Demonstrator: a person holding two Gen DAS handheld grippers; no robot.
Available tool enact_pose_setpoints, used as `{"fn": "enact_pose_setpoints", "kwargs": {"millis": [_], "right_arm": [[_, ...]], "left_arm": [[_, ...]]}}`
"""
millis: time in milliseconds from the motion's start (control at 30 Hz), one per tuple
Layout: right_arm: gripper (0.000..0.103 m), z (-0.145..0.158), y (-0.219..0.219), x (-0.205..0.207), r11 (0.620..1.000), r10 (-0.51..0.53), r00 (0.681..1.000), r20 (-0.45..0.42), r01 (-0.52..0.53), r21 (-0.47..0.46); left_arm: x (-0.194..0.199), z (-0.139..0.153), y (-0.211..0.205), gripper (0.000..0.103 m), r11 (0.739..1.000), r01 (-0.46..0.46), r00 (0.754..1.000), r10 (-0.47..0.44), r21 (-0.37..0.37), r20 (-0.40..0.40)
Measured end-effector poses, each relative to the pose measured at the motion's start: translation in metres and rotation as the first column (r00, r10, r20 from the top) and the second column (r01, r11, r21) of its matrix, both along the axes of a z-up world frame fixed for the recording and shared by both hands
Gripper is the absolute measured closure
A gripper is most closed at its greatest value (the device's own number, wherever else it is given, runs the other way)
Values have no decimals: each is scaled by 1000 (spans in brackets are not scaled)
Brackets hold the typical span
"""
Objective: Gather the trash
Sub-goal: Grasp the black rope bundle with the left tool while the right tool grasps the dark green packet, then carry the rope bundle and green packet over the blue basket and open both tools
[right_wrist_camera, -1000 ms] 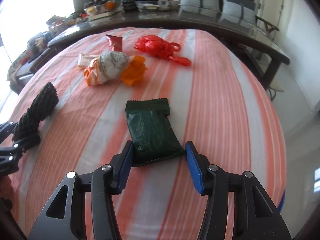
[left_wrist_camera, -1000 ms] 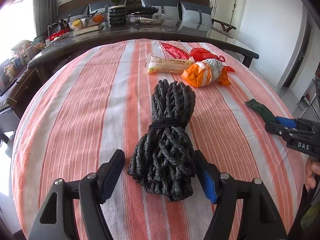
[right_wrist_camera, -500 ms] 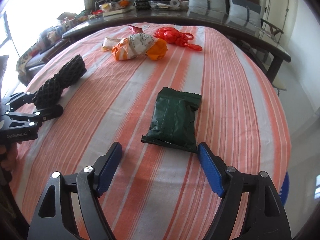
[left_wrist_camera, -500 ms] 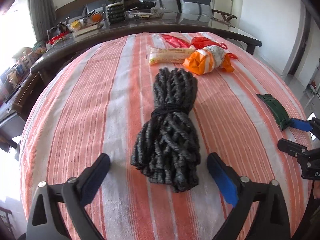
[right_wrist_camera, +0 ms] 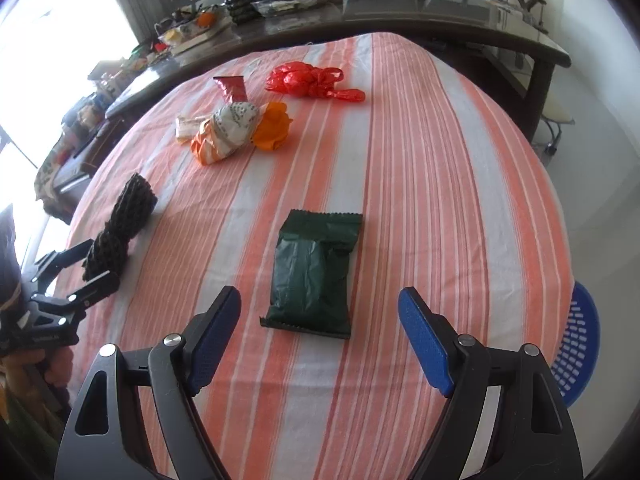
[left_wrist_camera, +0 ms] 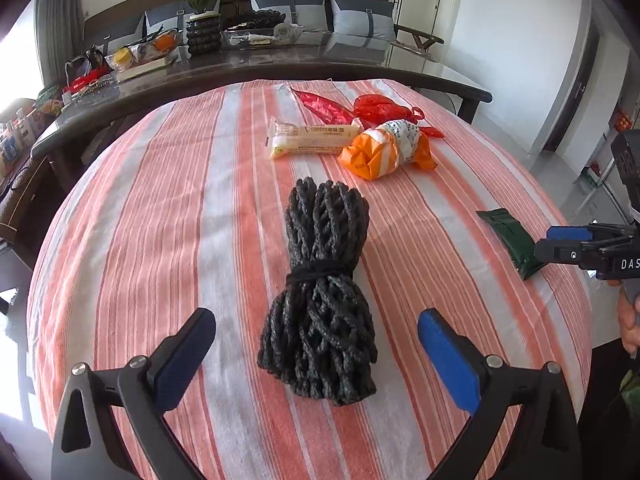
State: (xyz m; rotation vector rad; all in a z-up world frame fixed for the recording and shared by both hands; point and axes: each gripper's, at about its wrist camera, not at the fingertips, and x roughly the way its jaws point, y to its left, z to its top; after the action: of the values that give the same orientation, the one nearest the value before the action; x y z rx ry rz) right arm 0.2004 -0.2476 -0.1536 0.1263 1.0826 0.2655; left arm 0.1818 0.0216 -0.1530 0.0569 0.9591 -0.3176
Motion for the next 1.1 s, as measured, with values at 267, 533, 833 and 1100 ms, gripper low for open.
{"fn": "enact_pose_setpoints", "kwargs": {"millis": [267,533,833,1100], "right_arm": [[25,-10,26,26,994,28,995,-98,-39,-107],[55,-16,29,28,989,63,992,-108,-77,-128],[63,-2,14,7,987,113,992,-54,-118,-106],[63,5,-4,-9,992,111,994,-25,-112,-56]], "left_arm": [[12,7,2,1,1000,12,1000,-11,25,-25],[19,1,-13,61,994,50,998,-45,99,-52],[-1,15,-8,68,1000,30,1000,-30,-4,-9],[-13,25,-32,68,994,67,997,-69,-82,-25]]}}
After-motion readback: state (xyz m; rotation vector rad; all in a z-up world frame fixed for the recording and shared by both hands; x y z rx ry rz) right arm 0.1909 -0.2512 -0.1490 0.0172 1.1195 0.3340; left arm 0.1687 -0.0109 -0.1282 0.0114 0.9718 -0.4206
